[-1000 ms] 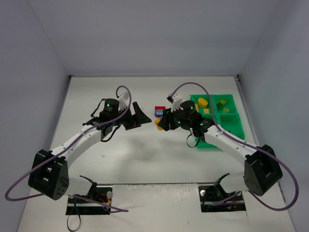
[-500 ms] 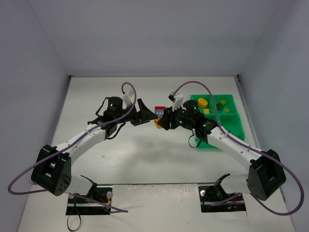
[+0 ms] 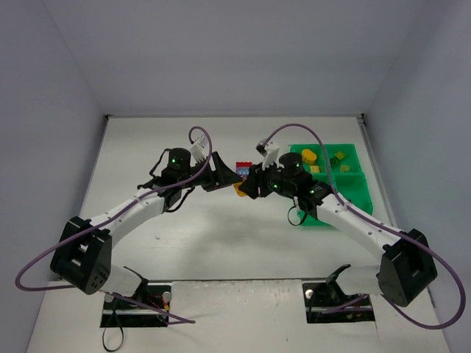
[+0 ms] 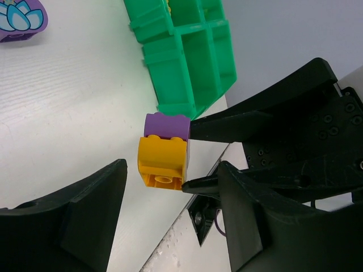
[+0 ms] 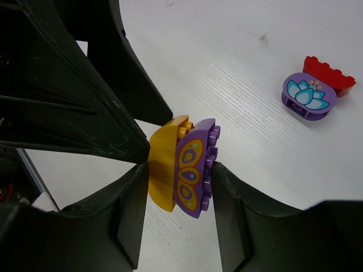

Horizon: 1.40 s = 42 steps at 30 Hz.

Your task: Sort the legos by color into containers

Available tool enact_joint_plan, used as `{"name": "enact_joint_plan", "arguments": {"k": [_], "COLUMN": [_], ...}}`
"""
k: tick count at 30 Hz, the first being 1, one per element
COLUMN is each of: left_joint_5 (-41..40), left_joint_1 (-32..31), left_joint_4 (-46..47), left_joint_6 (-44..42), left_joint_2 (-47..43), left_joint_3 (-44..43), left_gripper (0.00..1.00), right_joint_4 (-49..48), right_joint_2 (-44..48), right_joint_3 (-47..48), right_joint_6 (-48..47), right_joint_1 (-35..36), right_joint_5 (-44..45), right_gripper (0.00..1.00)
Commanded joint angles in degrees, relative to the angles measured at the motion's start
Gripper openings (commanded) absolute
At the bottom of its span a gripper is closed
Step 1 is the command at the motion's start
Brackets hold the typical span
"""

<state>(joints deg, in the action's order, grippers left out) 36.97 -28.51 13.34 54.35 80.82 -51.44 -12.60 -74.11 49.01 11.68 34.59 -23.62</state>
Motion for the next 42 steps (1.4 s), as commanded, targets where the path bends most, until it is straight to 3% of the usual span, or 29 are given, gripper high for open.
{"name": "enact_joint_plan", "arguments": {"k": [1, 11, 19, 21, 22, 25, 28, 32, 33, 37, 39, 42], "left_joint_5": [-0.67, -1.38, -1.11, -0.94, -0.85, -0.67, -0.41, 0.99, 1.17, 2.23, 3.01, 4.51], "left_joint_1": [-0.93, -1.46, -1.46, -1.46, -1.46, -1.46, -1.46, -1.37, -1.46, -1.2, -0.67, 0.91], "left_joint_4": [4.06, 3.27, 4.23, 4.67, 5.02, 6.43, 8.01, 11.43, 12.05, 15.56, 16.36, 19.17], "left_joint_6": [-1.7, -2.05, -2.14, -2.23, -2.32, -2.58, -3.11, -3.46, -3.46, -4.16, -5.21, -6.62], "left_joint_2": [-0.49, -0.39, -0.75, -0.75, -0.83, -1.36, -1.8, -2.24, -2.42, -3.12, -3.3, -3.74], "left_joint_3": [-3.93, -3.93, -2.97, -2.79, -2.61, -1.74, -0.94, 0.46, 0.81, 2.48, 3.44, 4.85], "left_gripper": [0.59, 0.53, 0.3, 0.17, 0.06, 0.0, 0.0, 0.0, 0.0, 0.0, 0.0, 0.0], "right_joint_4": [-3.66, -3.75, -4.1, -4.27, -4.36, -4.36, -4.36, -4.36, -4.28, -3.75, -3.14, -2.35], "right_joint_2": [2.83, 3.09, 3.27, 3.35, 3.35, 3.44, 3.53, 3.35, 3.27, 3.18, 3.0, 2.83], "right_joint_3": [2.84, 2.93, 2.67, 2.67, 2.75, 2.75, 2.67, 2.75, 2.84, 3.19, 3.72, 4.51], "right_joint_6": [-0.17, 0.53, 0.8, 0.88, 0.89, 0.89, 0.97, 1.24, 1.24, 1.15, 0.89, 0.54], "right_joint_1": [0.3, 0.3, 0.3, 0.3, 0.39, 0.3, 0.3, 0.3, 0.3, 0.13, -0.22, -1.71], "right_joint_5": [-1.26, -1.61, -1.52, -1.69, -1.7, -1.78, -2.05, -3.1, -3.8, -4.86, -6.87, -10.47], "right_gripper": [0.17, 0.17, 0.17, 0.17, 0.17, 0.17, 0.18, 0.32, 0.45, 0.76, 0.84, 0.85]}}
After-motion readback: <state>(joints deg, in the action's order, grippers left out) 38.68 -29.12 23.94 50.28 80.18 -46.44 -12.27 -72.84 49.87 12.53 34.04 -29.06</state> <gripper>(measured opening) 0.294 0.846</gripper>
